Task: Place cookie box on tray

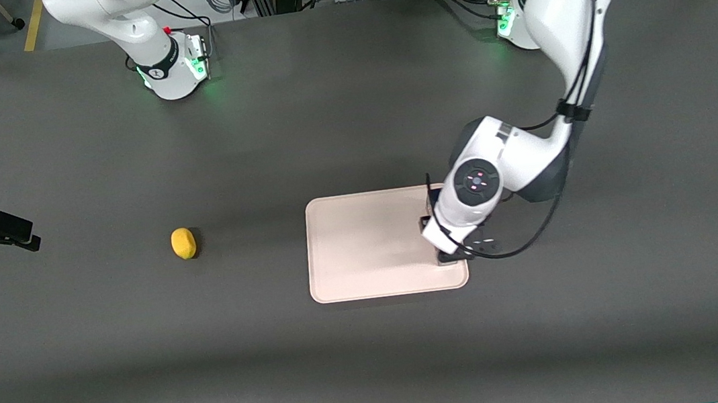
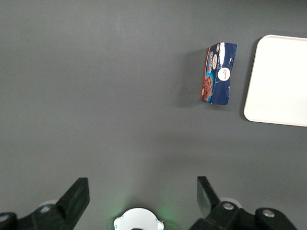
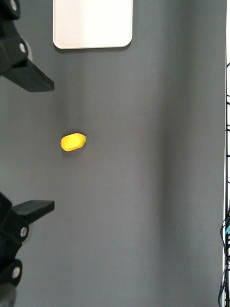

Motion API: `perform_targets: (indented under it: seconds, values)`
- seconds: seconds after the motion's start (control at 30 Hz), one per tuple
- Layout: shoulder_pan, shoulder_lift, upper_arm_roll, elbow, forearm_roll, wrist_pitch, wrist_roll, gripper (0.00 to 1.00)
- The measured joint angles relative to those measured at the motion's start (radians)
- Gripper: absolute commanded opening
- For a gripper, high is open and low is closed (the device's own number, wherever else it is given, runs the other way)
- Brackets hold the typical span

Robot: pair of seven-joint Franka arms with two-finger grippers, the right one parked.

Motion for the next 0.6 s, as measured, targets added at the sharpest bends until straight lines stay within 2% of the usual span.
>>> perform_targets:
  seconds: [0.2, 0.5, 0.6]
  values:
    - [-0.06, 0.069, 0.0, -0.003, 0.016, 0.112, -0.008, 0.26]
    - [-0.081, 0.169, 0.0, -0.003, 0.119, 0.18, 0.012, 0.26]
    - [-0.082, 0.19, 0.0, -0.003, 0.133, 0.197, 0.025, 0.32]
